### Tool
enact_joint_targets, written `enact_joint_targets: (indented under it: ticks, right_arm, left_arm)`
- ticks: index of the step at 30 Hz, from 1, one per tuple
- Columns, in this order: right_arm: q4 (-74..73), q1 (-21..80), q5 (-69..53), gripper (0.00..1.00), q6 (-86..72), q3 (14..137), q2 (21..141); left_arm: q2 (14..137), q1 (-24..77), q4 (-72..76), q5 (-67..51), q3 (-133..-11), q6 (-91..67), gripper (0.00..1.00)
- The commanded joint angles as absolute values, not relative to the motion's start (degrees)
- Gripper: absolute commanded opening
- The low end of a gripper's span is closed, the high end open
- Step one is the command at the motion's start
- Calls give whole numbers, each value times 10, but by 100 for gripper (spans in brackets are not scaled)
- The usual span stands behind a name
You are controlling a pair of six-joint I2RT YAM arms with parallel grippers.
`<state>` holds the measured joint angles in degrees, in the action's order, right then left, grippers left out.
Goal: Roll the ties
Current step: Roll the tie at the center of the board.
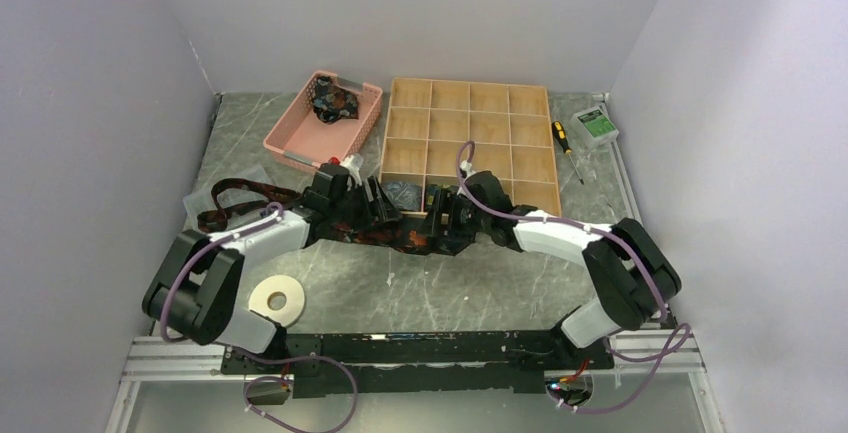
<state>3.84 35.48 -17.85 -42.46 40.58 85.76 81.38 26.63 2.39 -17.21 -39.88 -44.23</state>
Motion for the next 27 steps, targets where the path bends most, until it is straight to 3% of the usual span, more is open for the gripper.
enact_joint_targets:
  ticks: [1, 10, 19, 27]
  right_arm:
    - [90, 355, -175, 78, -442, 444, 886]
    - [132, 352, -213, 70, -471, 435, 928]
    - [84, 365, -181, 82, -451, 439, 884]
    - [13, 385, -142, 82, -476, 470, 881]
  left_arm:
    - [861, 262, 104, -231, -419, -440, 70]
    - [918, 260, 169, -263, -402, -458, 63]
    - [923, 260, 193, -267, -386, -473, 61]
    - [851, 260, 135, -205, -368, -461, 61]
